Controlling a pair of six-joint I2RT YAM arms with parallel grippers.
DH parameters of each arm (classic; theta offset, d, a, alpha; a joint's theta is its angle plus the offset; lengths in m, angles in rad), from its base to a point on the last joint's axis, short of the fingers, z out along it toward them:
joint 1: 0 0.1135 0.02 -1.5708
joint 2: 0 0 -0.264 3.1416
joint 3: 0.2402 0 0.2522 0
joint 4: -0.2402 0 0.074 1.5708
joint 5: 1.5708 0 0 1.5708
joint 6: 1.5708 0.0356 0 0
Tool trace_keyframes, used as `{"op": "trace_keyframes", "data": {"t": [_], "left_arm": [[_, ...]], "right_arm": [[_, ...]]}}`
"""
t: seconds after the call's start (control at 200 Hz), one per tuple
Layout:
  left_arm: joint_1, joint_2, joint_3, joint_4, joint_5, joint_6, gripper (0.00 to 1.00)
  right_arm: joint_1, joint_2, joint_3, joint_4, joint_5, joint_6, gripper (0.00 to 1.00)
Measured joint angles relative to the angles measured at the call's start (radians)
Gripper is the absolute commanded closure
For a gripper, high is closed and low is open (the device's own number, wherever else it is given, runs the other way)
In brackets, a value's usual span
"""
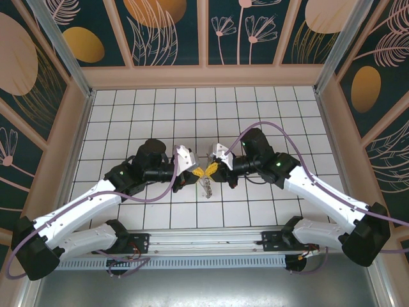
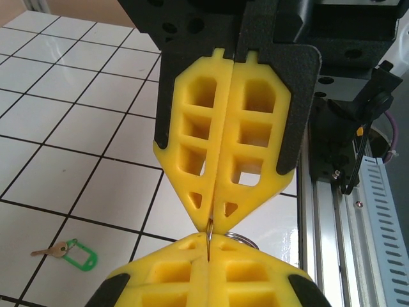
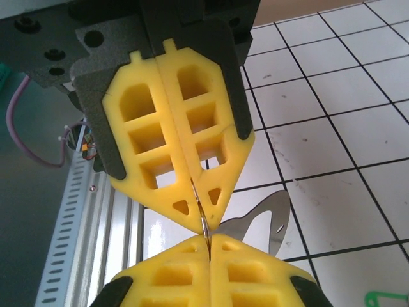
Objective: Put the keys on the keyring
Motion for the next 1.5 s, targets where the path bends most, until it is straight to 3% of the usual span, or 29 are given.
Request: {"op": "trace_keyframes", "data": {"t": [0.18, 0.315, 0.546, 0.741, 1.076, 1.501], "left_arm": [[-0.003, -0.012, -0.001, 0.009, 0.004, -0.001, 1.0], [-0.012, -0.069, -0.016, 0.06, 0.008, -0.017, 0.72], [-0.012, -0.191, -0.104, 0.208, -0.004, -0.072, 0.61], [-0.012, -0.22, -0.201, 0.294, -0.026, -0.132, 0.59], [-0.012, -0.206, -0.206, 0.414, -0.005, -0.163, 0.59], [-0.012, -0.167, -0.206, 0.45, 0.042, -0.17, 0.66]], "right_arm": [[0.002, -0.018, -0.005, 0.004, -0.001, -0.003, 1.0], [0.0, -0.075, -0.021, 0.04, -0.003, -0.002, 1.0], [-0.055, -0.151, -0.097, 0.126, -0.028, 0.044, 1.0], [-0.089, -0.217, -0.177, 0.265, -0.081, 0.112, 1.0], [-0.097, -0.263, -0.329, 0.578, -0.151, 0.265, 1.0], [-0.102, -0.261, -0.425, 0.897, -0.174, 0.409, 1.0]]}}
